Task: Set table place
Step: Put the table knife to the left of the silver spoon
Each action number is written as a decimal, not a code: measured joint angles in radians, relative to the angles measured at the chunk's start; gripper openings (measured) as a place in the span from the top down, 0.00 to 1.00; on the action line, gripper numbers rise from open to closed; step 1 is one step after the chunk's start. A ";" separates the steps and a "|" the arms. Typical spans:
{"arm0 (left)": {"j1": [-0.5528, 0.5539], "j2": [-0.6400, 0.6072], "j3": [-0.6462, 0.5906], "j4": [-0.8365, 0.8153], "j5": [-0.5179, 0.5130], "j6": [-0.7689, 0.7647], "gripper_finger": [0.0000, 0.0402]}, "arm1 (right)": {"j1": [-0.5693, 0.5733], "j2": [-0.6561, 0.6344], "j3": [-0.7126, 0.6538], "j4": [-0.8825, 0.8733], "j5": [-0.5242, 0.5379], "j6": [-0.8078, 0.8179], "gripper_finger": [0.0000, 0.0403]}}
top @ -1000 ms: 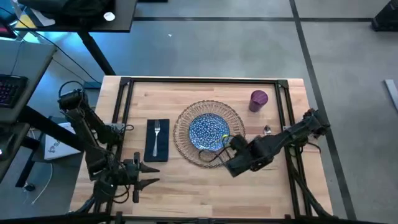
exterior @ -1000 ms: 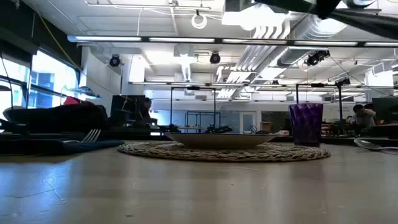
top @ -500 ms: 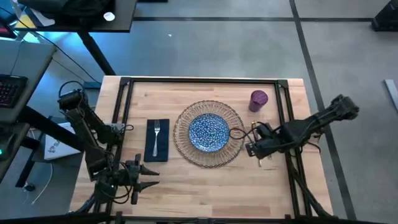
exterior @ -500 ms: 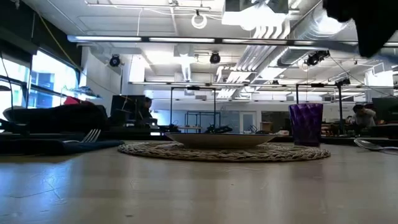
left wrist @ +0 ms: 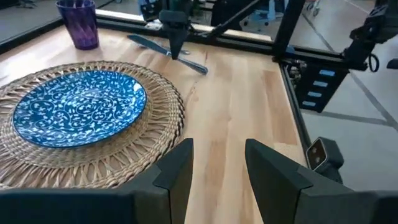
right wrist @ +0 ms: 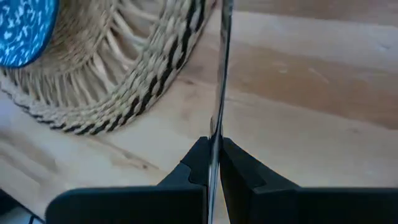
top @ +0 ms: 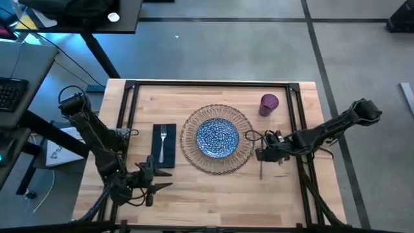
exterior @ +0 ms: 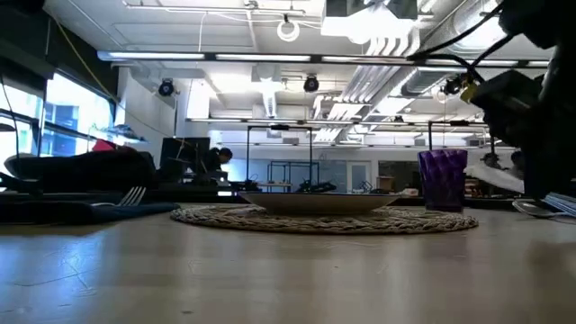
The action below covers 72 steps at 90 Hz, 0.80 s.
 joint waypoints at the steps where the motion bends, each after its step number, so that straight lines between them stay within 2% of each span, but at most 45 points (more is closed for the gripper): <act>1: 0.002 0.000 0.000 0.000 0.004 0.000 0.68 | -0.003 0.000 0.000 0.000 -0.002 -0.002 1.00; 16: 0.021 0.000 0.000 0.000 0.029 0.000 0.68 | -0.044 0.000 0.000 -0.005 -0.049 -0.024 1.00; 42: 0.001 0.000 0.000 0.000 0.036 0.026 0.68 | -0.131 0.000 0.000 -0.023 -0.063 -0.052 1.00; 72: -0.028 0.000 0.000 -0.023 0.042 0.024 0.68 | -0.203 0.000 0.000 -0.119 -0.166 -0.070 1.00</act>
